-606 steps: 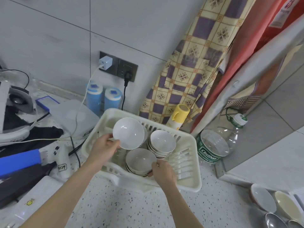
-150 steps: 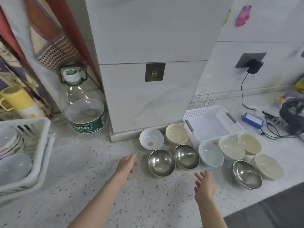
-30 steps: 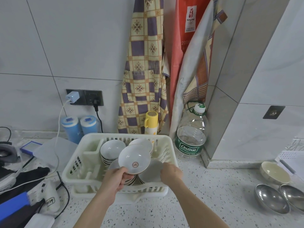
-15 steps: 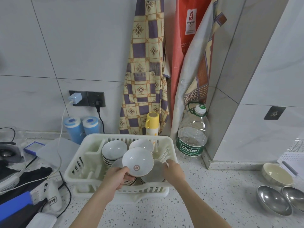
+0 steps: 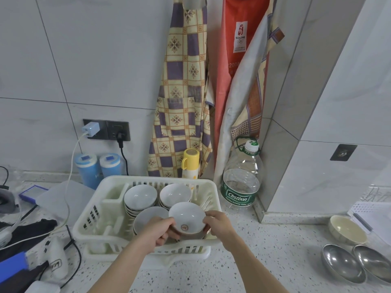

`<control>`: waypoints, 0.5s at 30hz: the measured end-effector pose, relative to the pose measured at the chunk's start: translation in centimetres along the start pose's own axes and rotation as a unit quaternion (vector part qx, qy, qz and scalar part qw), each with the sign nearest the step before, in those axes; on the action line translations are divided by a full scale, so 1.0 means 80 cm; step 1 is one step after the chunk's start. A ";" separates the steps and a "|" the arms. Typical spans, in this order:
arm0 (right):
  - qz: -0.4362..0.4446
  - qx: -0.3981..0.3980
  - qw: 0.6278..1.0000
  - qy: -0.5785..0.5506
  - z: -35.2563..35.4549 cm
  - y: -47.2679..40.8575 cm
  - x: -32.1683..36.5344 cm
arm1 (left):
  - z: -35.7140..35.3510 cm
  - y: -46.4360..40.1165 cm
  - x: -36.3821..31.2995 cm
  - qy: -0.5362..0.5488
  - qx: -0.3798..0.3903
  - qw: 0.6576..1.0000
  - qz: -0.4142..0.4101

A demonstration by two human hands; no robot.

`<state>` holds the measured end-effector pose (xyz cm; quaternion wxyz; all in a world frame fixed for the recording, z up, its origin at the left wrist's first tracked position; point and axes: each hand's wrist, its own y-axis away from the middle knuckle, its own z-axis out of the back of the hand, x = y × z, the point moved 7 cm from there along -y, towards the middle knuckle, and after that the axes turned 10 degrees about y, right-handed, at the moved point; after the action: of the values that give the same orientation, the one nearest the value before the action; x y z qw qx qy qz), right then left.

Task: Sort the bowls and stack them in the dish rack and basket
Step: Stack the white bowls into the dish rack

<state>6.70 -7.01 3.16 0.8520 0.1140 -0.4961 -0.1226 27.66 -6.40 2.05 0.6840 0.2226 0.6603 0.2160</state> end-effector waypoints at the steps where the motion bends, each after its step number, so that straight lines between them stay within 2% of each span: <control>1: -0.002 -0.008 1.000 0.008 0.001 0.000 -0.001 | -0.002 -0.001 -0.001 -0.008 0.003 1.000 0.002; 4: -0.005 -0.030 0.999 0.010 0.004 0.000 -0.005 | -0.007 -0.002 -0.005 -0.043 -0.004 0.999 -0.010; 8: -0.016 -0.043 0.999 0.022 0.007 0.001 -0.008 | -0.011 -0.005 -0.017 -0.108 -0.048 0.988 -0.097; 12: -0.018 -0.042 0.996 0.070 0.005 0.001 -0.007 | -0.011 -0.002 -0.029 -0.278 -0.095 0.939 -0.181; 15: -0.025 -0.036 0.995 0.092 0.003 0.000 -0.004 | -0.014 -0.006 -0.028 -0.349 -0.106 0.910 -0.199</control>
<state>6.38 -6.89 3.00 0.8942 0.1064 -0.4078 -0.1510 26.47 -8.10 3.57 0.9192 0.0739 0.3833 0.0521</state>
